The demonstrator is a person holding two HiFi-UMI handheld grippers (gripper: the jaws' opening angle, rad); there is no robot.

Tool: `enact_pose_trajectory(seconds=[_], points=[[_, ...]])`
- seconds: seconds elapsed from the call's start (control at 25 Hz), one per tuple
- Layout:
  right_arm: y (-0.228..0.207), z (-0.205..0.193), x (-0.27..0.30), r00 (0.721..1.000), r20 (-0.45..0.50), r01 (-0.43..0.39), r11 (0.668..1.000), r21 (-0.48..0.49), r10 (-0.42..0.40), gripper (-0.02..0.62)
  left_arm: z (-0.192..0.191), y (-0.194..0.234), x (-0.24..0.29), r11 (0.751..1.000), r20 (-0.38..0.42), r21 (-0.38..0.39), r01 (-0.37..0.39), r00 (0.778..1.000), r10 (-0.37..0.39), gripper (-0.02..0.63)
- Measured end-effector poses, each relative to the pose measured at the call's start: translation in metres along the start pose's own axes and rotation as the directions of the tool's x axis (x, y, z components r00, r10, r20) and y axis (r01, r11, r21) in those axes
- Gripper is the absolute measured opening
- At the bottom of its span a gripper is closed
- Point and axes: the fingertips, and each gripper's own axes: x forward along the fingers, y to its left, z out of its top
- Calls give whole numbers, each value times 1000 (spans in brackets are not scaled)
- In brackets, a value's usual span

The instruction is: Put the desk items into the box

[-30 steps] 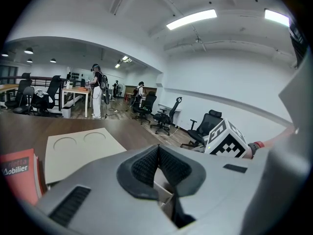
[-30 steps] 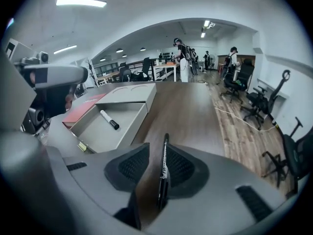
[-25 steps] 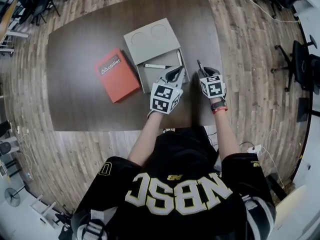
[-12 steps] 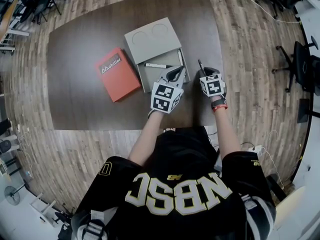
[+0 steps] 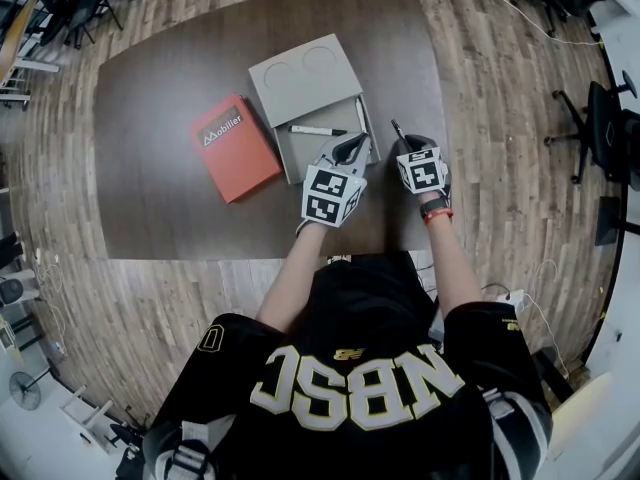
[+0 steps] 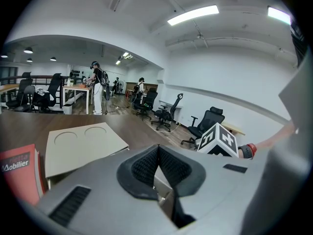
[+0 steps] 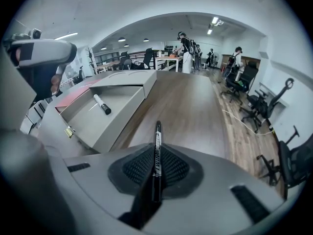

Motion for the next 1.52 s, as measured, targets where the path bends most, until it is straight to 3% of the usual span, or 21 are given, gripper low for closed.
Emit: enact_pose_trajectory(seconds=[0.56,1.08,1.52], points=[[-1,23,-24,997,76,-35,999,42,31,49,0,-2,-4,1000,5,-2,-5,1000,5,15],[29,52,-65,984,142,-98,994,-39,103,49,1,3,-18,998,25,-32,-47,999,48,15],[78,87,-67,968,153,-175,972,-159,199,49,3,38,-58,985,57,-77,-155,986,160,14]])
